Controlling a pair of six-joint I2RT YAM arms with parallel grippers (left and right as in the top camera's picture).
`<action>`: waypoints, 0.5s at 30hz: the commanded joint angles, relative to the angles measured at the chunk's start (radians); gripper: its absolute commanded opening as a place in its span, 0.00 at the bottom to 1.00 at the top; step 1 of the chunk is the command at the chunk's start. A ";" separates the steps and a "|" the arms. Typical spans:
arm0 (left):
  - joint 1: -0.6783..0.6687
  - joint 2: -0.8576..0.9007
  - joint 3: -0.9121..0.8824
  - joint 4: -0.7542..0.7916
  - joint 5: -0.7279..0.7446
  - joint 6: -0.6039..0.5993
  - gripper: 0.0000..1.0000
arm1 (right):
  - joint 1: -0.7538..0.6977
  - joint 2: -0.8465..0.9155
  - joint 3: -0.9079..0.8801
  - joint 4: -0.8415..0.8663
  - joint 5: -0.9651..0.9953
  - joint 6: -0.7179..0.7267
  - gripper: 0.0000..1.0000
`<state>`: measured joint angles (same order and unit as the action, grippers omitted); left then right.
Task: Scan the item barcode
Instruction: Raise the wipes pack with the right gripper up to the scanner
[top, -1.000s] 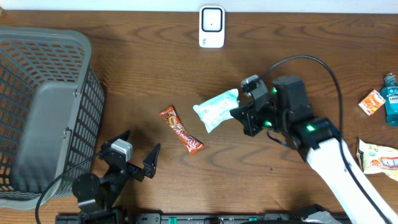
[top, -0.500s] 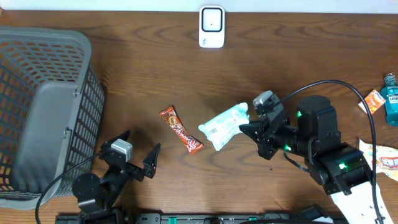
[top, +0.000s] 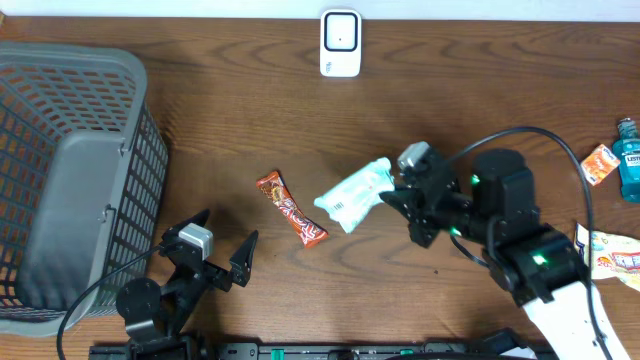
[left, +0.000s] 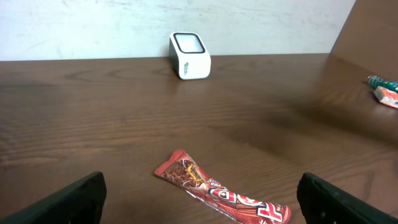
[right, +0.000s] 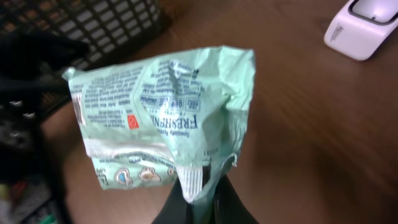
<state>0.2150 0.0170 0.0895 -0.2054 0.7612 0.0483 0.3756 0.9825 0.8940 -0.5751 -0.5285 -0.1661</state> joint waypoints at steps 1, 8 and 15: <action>0.002 -0.005 -0.017 -0.022 0.013 -0.005 0.98 | 0.023 0.081 -0.051 0.099 0.117 -0.041 0.01; 0.002 -0.005 -0.017 -0.022 0.013 -0.005 0.98 | 0.037 0.324 -0.061 0.420 0.208 -0.122 0.01; 0.002 -0.005 -0.017 -0.022 0.013 -0.005 0.98 | 0.040 0.534 -0.061 0.874 0.499 -0.289 0.01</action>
<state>0.2153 0.0174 0.0895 -0.2054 0.7612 0.0483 0.4114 1.4551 0.8272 0.1890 -0.2176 -0.3351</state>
